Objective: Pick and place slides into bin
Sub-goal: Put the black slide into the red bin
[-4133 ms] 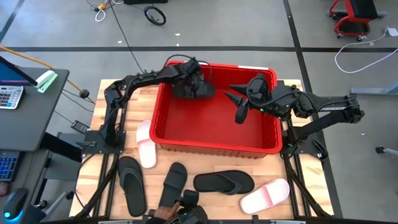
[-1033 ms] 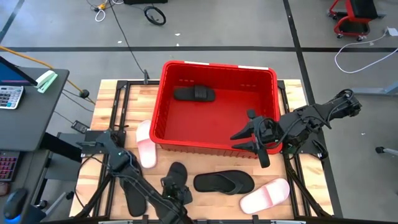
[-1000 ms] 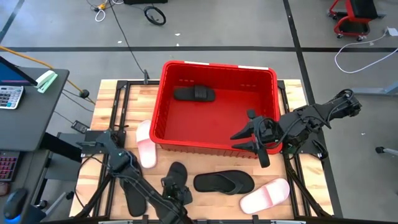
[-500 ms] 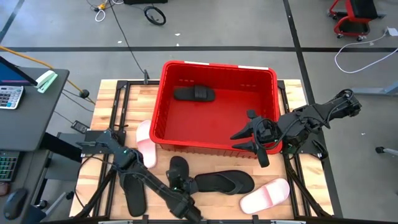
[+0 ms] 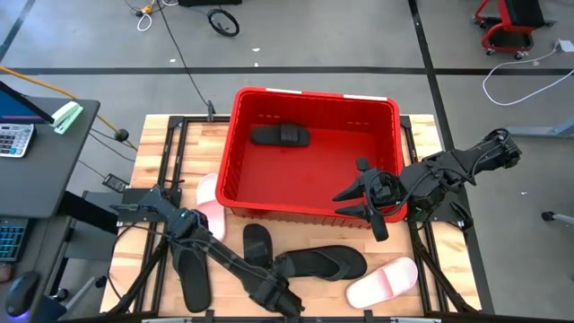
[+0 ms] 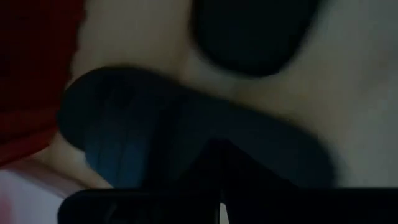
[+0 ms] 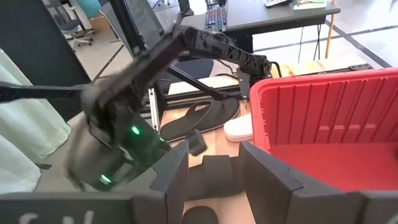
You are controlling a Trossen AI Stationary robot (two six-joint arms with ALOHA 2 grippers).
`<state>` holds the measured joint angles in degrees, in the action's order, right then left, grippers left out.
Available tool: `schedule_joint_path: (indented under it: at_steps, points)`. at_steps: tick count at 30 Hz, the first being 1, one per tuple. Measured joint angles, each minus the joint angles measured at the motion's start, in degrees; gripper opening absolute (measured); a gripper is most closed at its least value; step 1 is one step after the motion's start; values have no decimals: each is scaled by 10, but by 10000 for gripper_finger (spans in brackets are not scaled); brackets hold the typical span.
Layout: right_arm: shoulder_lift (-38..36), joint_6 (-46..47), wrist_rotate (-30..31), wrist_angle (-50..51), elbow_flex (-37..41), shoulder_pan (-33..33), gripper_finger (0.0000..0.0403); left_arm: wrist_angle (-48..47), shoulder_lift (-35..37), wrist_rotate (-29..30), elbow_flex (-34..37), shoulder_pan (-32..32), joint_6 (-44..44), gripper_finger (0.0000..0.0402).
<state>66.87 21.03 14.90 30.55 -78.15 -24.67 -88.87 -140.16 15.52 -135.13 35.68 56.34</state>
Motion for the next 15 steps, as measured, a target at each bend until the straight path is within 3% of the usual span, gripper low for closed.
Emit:
schedule_joint_path:
  at_steps: [3, 9, 15]
  points:
    - [0, -1, 0, 3, 0, 0, 148, 41, 42, 4, 24, 9, 26, 3]
    - [0, -2, 0, 14, 0, 0, 148, -11, 61, 12, 21, 22, 49, 4]
    - [0, 0, 0, 18, 0, 0, 148, 8, 44, 13, 22, 19, -18, 72]
